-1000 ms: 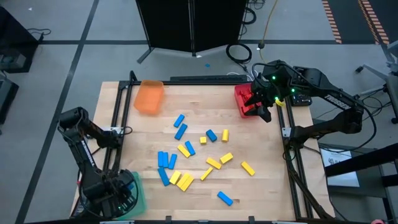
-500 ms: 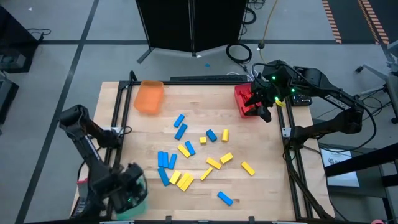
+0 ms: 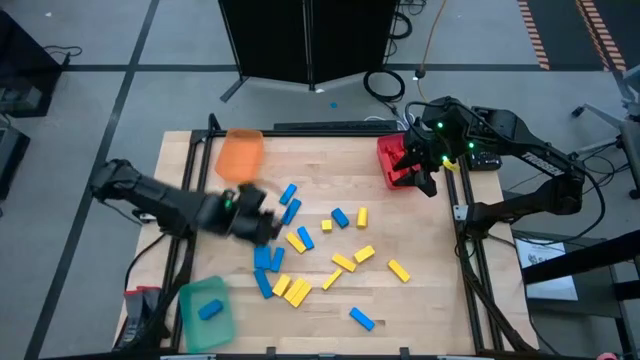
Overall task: Sort blocks
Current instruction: Put the blue block into the green transparent bin
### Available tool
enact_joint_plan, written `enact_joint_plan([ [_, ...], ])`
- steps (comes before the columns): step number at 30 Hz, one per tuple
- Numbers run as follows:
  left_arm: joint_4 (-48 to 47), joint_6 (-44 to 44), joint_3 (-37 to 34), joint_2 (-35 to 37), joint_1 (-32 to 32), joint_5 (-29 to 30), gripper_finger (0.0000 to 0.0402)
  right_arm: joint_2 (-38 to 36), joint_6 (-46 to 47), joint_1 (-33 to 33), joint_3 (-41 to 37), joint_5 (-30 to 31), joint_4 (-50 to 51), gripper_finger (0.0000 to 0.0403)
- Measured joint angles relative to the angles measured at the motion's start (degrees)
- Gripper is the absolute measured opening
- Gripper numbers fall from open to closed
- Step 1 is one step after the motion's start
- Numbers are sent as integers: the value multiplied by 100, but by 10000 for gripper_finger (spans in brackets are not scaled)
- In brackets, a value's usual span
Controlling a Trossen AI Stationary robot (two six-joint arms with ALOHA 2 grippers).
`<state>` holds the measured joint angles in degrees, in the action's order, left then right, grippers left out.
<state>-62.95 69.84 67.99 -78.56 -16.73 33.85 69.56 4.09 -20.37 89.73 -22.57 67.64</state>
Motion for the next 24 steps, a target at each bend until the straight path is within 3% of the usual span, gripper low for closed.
enact_joint_plan([
  [6,1284,-1782,0,-293,1755,-1054,216,0,106,-1,0,0,152,235],
  [12,1814,-2707,0,-751,2823,-1416,216,0,264,1,0,0,304,235],
  [17,1793,-3296,0,-1343,3312,-2021,216,0,294,1,0,0,304,235],
  [24,1827,-3643,0,-2108,3532,-2104,216,0,298,1,0,0,302,235],
])
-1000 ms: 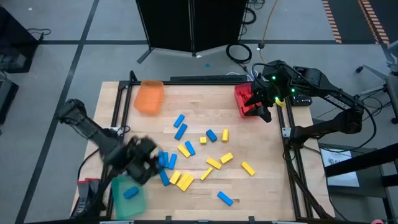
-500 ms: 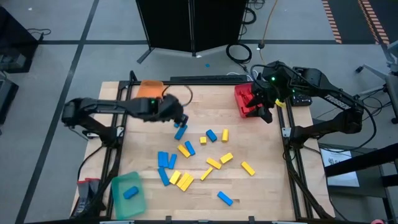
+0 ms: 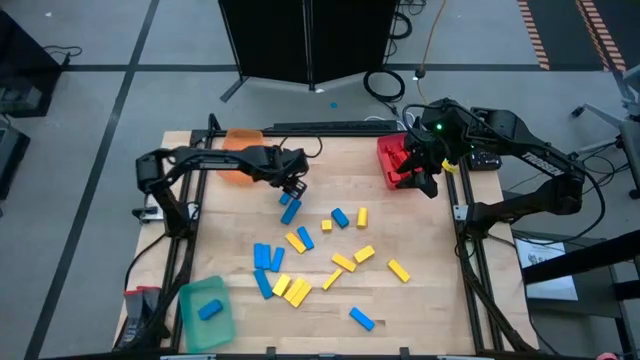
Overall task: Sort blocks
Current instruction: Put the blue block into the green transparent bin
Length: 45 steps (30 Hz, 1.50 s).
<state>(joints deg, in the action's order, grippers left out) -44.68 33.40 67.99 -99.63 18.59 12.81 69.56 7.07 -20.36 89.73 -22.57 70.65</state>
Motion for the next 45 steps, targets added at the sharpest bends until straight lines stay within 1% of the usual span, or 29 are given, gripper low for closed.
enact_joint_plan([
  [3,125,-232,0,-253,25,-250,216,0,0,0,0,0,-4,235],
  [6,227,-284,0,-481,36,-476,216,0,52,0,0,2,-7,235],
  [10,246,-394,0,-728,35,-539,216,0,127,0,0,2,-7,235],
  [14,306,-591,9,-980,35,-934,212,0,127,0,0,2,-8,235],
  [17,333,-686,26,-1151,45,-1110,179,0,127,0,0,2,-9,235],
  [20,326,-768,35,-1213,32,-1175,116,0,127,0,0,2,-11,235],
  [21,328,-831,37,-1207,33,-1213,104,0,127,0,0,4,-11,235],
  [24,350,-877,17,-1113,24,-1210,104,0,127,0,0,4,-9,235],
  [29,316,-846,-27,-753,11,-1146,104,0,127,0,0,13,-13,235],
  [36,22,-679,-17,212,-80,-921,104,-2,83,0,0,17,-13,235],
  [41,-274,-365,-13,1332,-527,-812,104,-2,-26,0,0,20,-15,235],
  [45,-451,248,-11,2222,-1170,-764,104,-2,-74,0,0,20,-15,235],
])
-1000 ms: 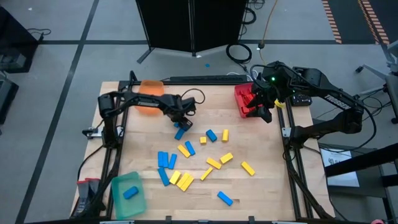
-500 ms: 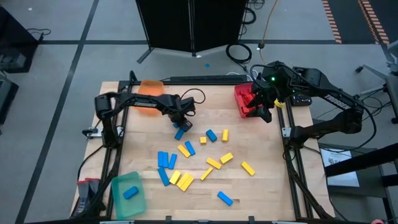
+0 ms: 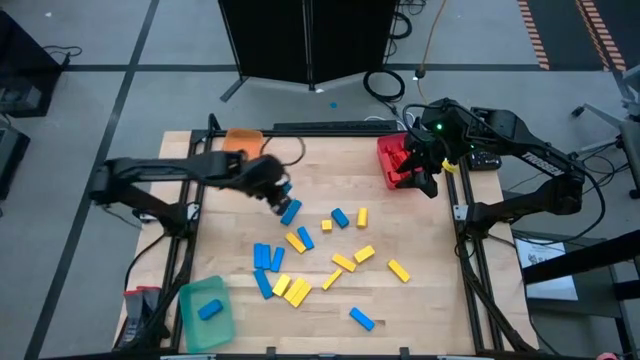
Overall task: Sort blocks
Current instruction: Put the blue block into the green transparent bin
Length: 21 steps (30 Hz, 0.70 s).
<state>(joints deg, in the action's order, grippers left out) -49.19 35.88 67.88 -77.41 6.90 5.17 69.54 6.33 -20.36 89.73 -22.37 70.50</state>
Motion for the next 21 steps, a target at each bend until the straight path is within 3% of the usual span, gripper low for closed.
enact_joint_plan([
  [5,-342,1205,6,676,-1262,30,104,0,15,0,0,-4,11,235],
  [10,-732,2467,7,797,-2694,33,104,0,4,0,0,-7,11,235],
  [15,-851,3829,7,503,-3960,90,104,0,-14,0,0,-7,8,235],
  [21,-951,5221,7,-115,-5036,-21,104,0,-7,0,0,-4,1,235],
])
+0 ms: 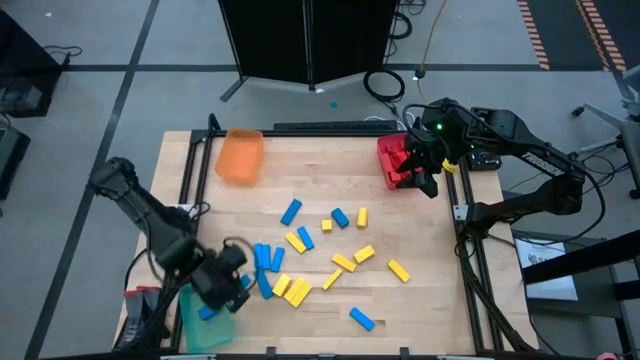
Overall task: Sort blocks
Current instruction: Put the blue block into the green transparent bin
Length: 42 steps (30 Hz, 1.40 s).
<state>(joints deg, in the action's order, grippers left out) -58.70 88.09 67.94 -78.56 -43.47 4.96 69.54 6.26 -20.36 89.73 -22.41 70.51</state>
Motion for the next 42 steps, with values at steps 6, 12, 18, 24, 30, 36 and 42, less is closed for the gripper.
enact_joint_plan([
  [6,-317,1129,2,-430,-746,-231,104,0,11,0,0,4,-156,235],
  [12,-548,1790,2,-763,-1392,-580,104,0,12,0,-127,8,-425,235],
  [18,-495,2157,-152,-1050,-1782,-893,104,1,11,0,-426,12,-609,235],
  [24,-460,1945,-166,-1343,-1892,-911,104,0,11,0,-720,0,-605,235],
  [30,-131,1495,-168,-1736,-1882,-681,104,0,11,0,-767,-9,-602,235],
  [36,82,1194,-173,-1889,-1881,-679,104,0,11,0,-767,-14,-602,235],
  [42,412,750,-173,-1889,-1877,-786,113,0,11,0,-767,-17,-602,235],
])
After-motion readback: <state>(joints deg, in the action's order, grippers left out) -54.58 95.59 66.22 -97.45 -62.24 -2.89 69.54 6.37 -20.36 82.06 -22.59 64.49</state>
